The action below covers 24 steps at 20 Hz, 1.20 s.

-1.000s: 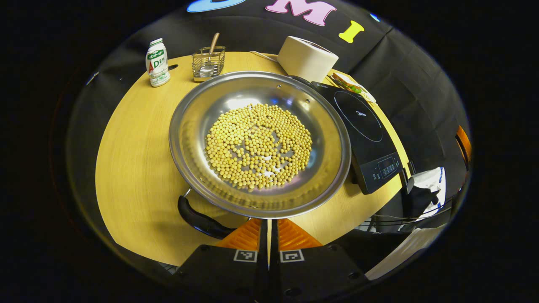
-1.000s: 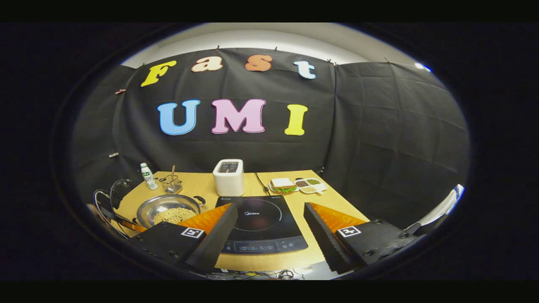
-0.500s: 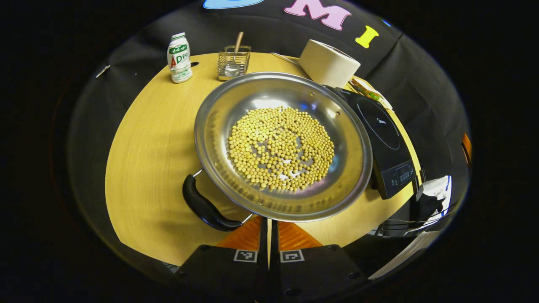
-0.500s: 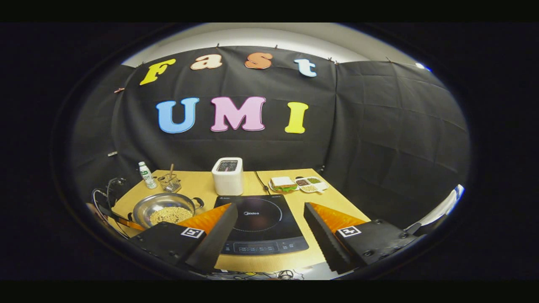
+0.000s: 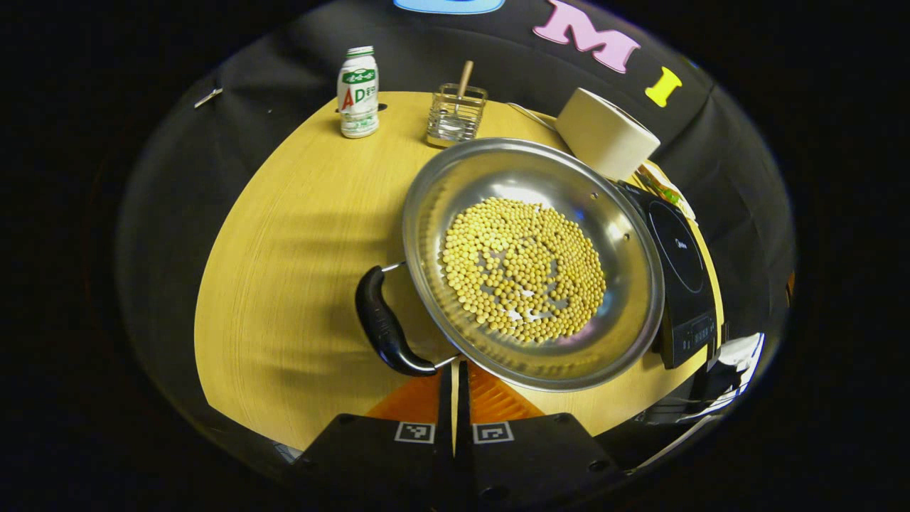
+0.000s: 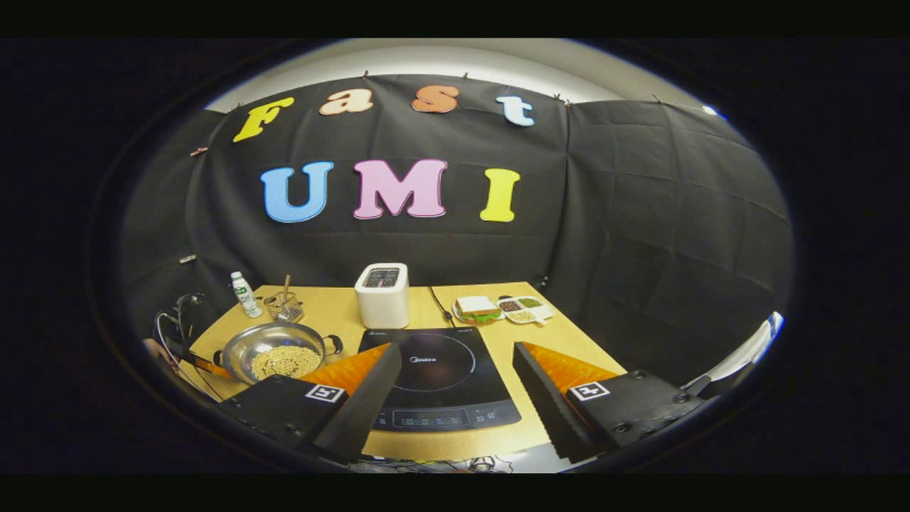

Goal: First push the handle of the pot to place it horizontally, then grasp the pot with both hands and set it on the induction cooktop.

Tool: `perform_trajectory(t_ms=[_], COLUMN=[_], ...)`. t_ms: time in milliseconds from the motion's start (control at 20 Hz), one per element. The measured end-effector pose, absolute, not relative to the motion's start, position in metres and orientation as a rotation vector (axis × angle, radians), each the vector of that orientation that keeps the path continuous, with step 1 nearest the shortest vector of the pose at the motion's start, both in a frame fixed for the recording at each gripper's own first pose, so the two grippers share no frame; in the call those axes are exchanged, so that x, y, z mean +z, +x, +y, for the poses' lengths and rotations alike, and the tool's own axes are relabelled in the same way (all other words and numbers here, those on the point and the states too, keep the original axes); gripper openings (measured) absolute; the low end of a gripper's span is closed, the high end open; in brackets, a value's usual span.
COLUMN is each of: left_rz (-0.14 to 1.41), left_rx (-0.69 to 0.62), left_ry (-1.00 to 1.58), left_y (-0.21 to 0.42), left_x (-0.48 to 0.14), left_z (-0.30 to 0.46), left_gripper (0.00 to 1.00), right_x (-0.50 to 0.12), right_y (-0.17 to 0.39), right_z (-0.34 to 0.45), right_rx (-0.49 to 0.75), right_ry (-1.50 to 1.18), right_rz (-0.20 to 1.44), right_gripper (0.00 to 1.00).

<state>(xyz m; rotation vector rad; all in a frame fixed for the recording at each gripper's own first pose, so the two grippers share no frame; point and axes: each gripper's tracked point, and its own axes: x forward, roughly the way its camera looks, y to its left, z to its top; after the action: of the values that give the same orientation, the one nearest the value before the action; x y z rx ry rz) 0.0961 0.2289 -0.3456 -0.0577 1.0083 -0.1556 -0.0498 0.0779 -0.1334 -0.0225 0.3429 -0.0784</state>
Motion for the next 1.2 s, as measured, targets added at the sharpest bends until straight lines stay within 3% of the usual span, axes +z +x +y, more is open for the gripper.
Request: perform_trajectory(t_ms=[550, 1200], left_rz=[0.962, 0.945], left_rx=[-0.030, -0.009], left_ry=[-0.087, -0.009], left_y=[0.145, 0.183], left_x=[-0.336, -0.328], left_z=[0.263, 0.288], left_gripper=[0.05, 0.05], right_x=[-0.145, -0.161], right_y=[-0.045, -0.034], right_z=[0.087, 0.116], right_rx=[-0.046, -0.010], right_ry=[-0.048, -0.038], right_rz=[0.376, 0.427], right_gripper=[0.98, 0.99])
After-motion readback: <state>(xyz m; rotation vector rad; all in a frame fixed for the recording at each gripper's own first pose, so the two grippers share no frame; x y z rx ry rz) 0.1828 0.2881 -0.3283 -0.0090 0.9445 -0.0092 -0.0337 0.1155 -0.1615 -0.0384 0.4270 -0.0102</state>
